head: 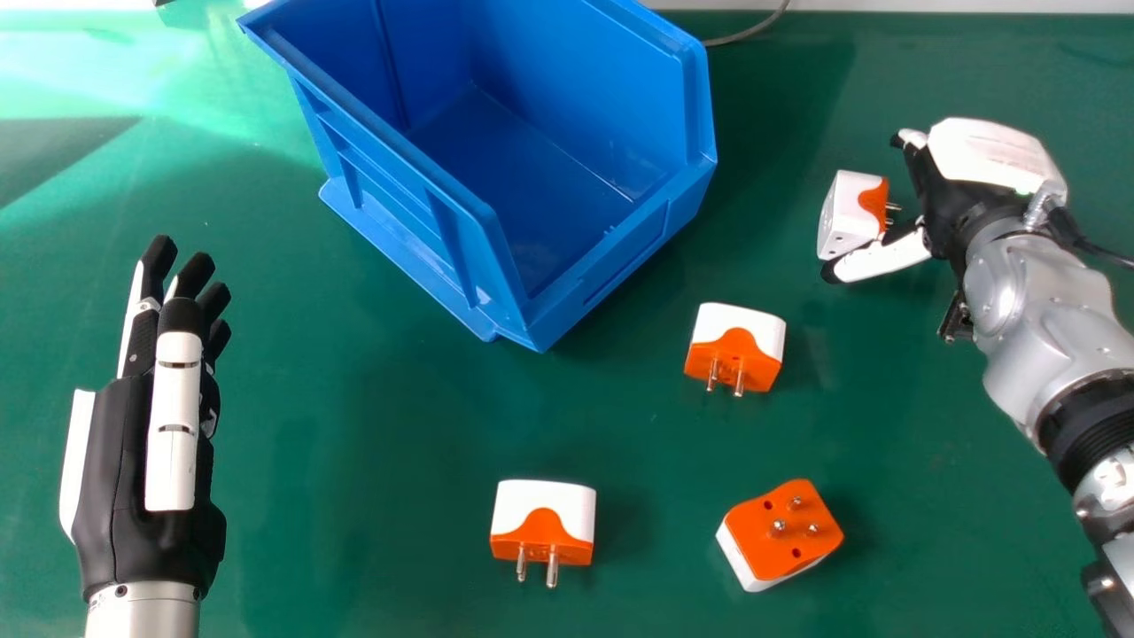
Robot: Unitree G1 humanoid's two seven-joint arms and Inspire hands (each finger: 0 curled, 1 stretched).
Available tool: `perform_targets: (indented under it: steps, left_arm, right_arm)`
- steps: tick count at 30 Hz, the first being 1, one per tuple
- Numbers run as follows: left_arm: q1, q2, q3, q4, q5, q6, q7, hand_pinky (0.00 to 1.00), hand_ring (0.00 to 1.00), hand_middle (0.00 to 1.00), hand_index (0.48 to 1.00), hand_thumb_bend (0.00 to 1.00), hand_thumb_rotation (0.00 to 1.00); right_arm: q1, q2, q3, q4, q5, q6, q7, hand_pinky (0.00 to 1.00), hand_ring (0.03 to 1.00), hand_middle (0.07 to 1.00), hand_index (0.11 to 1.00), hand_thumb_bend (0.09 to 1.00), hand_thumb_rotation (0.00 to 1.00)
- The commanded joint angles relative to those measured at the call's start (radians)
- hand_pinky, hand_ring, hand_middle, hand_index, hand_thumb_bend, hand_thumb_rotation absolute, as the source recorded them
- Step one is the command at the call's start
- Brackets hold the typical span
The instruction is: Pick all objects and put in blue box
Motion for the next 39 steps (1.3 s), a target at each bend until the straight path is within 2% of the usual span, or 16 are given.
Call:
perform_targets:
  steps: [1, 7, 11, 21, 28, 32, 34, 39]
  left_arm:
    - [0.002, 0.01, 0.011, -0.024, -0.002, -0.009, 0.001, 0.98, 0.95, 0.96, 0.976, 0.46, 0.89]
    - [-0.007, 0.014, 0.011, -0.02, -0.004, -0.011, -0.007, 0.98, 0.95, 0.96, 0.978, 0.45, 0.91]
    - [-0.016, 0.014, 0.015, -0.012, -0.017, -0.015, -0.018, 0.98, 0.95, 0.96, 0.98, 0.44, 0.91]
    - [0.0, 0.005, 0.011, -0.026, -0.007, -0.013, -0.011, 0.98, 0.95, 0.96, 0.983, 0.44, 0.91]
    - [0.003, 0.01, 0.014, -0.022, -0.004, -0.016, -0.012, 0.98, 0.95, 0.96, 0.98, 0.44, 0.91]
    - [0.007, 0.008, 0.013, -0.029, 0.002, -0.01, -0.006, 0.98, 0.95, 0.96, 0.98, 0.44, 0.91]
    - [0.008, 0.007, 0.013, -0.028, -0.002, -0.011, -0.009, 0.98, 0.95, 0.96, 0.978, 0.44, 0.92]
    - [0.014, 0.005, 0.013, -0.031, 0.006, -0.015, -0.007, 0.98, 0.95, 0.96, 0.976, 0.44, 0.91]
  right_arm:
    - [-0.048, -0.012, 0.009, 0.017, -0.016, -0.004, -0.006, 0.83, 0.902, 0.931, 0.909, 0.611, 0.39]
    - [-0.061, -0.013, 0.052, 0.051, -0.031, -0.017, 0.009, 0.82, 0.897, 0.926, 0.901, 0.61, 0.38]
    - [-0.072, -0.004, 0.08, 0.083, -0.047, -0.022, 0.002, 0.81, 0.892, 0.925, 0.901, 0.615, 0.38]
    - [-0.101, 0.005, 0.118, 0.137, -0.065, -0.046, -0.006, 0.79, 0.879, 0.907, 0.881, 0.613, 0.35]
    - [-0.131, 0.015, 0.117, 0.159, -0.052, -0.036, -0.001, 0.78, 0.87, 0.901, 0.869, 0.609, 0.36]
    - [-0.141, 0.017, 0.112, 0.164, -0.046, -0.035, -0.017, 0.78, 0.869, 0.9, 0.863, 0.612, 0.35]
    - [-0.147, 0.018, 0.112, 0.166, -0.047, -0.032, -0.017, 0.78, 0.868, 0.904, 0.87, 0.618, 0.35]
    - [-0.16, 0.027, 0.111, 0.177, -0.045, -0.026, -0.028, 0.76, 0.86, 0.903, 0.884, 0.627, 0.37]
